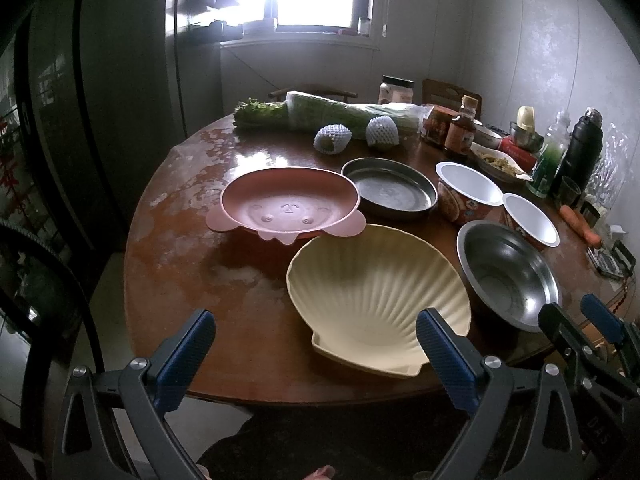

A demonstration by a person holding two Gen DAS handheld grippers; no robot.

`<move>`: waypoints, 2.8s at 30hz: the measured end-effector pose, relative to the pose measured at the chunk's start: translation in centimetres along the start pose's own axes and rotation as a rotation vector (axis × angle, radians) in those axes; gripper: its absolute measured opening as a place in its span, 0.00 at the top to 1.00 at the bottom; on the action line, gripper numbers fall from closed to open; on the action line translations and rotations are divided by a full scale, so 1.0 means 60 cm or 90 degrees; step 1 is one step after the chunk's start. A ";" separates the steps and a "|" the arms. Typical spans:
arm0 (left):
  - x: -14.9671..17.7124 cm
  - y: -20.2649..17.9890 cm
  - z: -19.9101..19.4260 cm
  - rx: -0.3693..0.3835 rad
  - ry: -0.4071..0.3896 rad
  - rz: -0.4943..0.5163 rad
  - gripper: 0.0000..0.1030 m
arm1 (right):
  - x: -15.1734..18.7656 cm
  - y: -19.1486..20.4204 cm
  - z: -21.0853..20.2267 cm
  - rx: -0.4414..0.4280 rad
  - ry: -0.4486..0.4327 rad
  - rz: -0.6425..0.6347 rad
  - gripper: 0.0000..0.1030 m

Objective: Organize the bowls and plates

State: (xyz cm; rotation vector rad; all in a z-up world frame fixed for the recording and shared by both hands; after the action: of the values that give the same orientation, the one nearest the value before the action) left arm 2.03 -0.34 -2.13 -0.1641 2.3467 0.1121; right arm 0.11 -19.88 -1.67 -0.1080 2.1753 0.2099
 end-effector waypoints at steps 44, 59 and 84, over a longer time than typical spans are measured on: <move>-0.015 0.036 0.005 0.022 -0.007 -0.026 0.02 | -0.025 0.022 0.004 -0.053 -0.004 0.001 0.24; -0.047 0.134 0.054 -0.021 0.013 -0.073 0.02 | -0.092 0.091 0.067 -0.146 0.022 -0.025 0.24; -0.162 0.153 0.253 -0.005 0.097 -0.013 0.06 | -0.129 0.156 0.293 -0.151 0.167 0.009 0.38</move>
State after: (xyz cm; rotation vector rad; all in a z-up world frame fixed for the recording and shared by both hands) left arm 18.05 11.54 -5.56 -0.2069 2.4964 0.1022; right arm 17.18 -7.34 -4.23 -0.2670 2.4037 0.4859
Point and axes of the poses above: each gripper's, at about its wrist camera, not at the fingertips, and z roughly the way its jaws point, y to its left, x to its underside, the point moved 3 cm from there along z, roughly the way its jaws point, and after that the axes turned 7 degrees about -x, right-handed, at the moved point
